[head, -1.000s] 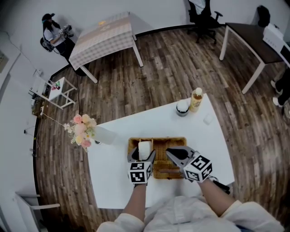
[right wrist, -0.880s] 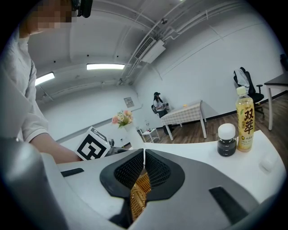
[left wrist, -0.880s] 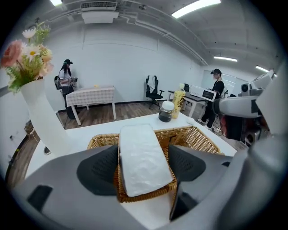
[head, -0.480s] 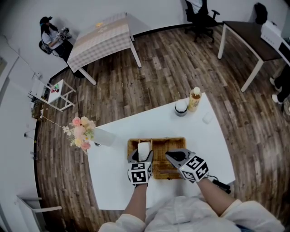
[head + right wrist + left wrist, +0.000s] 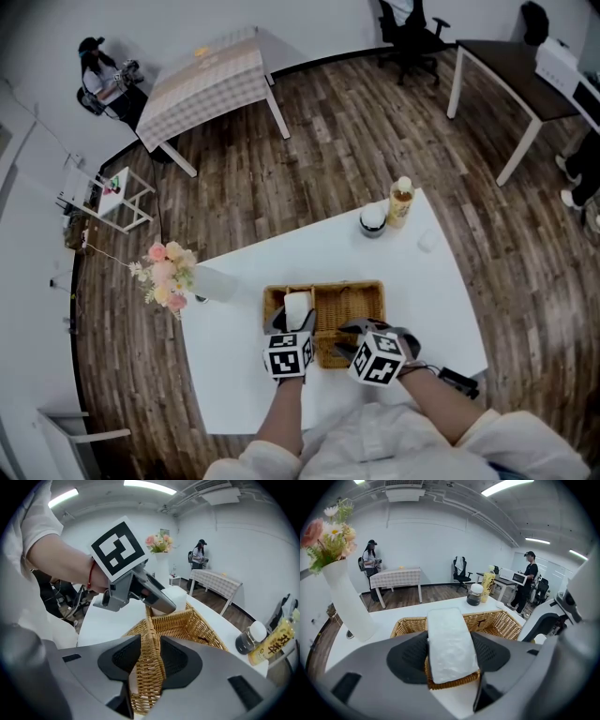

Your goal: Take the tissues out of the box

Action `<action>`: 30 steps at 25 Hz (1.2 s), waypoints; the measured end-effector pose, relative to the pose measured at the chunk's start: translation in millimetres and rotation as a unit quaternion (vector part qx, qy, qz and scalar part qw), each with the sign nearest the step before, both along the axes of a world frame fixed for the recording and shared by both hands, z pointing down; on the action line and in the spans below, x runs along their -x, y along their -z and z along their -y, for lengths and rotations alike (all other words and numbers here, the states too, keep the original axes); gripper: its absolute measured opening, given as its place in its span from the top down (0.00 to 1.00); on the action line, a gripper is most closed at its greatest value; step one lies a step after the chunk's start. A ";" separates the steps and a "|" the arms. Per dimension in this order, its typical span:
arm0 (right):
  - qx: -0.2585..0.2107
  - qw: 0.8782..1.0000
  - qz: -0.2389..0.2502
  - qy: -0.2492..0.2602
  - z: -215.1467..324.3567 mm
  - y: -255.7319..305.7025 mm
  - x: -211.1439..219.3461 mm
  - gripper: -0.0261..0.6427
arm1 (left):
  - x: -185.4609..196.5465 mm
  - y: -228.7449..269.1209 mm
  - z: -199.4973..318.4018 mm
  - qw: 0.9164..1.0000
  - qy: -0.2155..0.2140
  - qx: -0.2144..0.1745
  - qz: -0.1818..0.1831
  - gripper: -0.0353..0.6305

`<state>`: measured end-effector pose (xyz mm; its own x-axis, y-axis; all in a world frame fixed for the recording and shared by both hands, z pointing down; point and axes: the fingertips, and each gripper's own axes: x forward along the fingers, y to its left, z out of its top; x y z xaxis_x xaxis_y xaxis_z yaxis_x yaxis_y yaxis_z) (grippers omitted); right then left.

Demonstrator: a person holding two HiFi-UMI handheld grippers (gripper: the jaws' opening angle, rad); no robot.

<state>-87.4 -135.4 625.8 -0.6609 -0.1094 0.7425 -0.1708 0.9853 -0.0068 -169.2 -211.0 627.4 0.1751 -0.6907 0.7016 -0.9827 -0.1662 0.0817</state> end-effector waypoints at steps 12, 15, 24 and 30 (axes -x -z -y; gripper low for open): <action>-0.027 0.995 -0.086 0.033 3.8 -9.9 -2.5 0.80 | 0.8 9.5 0.8 1.000 0.005 0.002 -0.010 0.56; -0.018 0.996 -0.085 0.031 4.1 -8.5 -1.4 0.81 | 2.0 16.2 0.1 1.000 0.006 -0.002 -0.016 0.56; -0.011 0.997 -0.075 0.022 6.3 -9.0 -2.4 0.81 | 4.6 41.3 -2.8 0.999 0.011 -0.024 -0.037 0.56; -0.008 0.997 -0.070 0.020 5.6 -8.1 -3.5 0.81 | 11.9 64.9 -9.3 0.996 0.039 -0.047 -0.072 0.56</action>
<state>-83.9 -141.0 633.9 -0.5556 -0.0974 0.8257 -0.1290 0.9912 0.0302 -181.1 -201.6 562.6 0.2135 -0.7678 0.6040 -0.9719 -0.1043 0.2110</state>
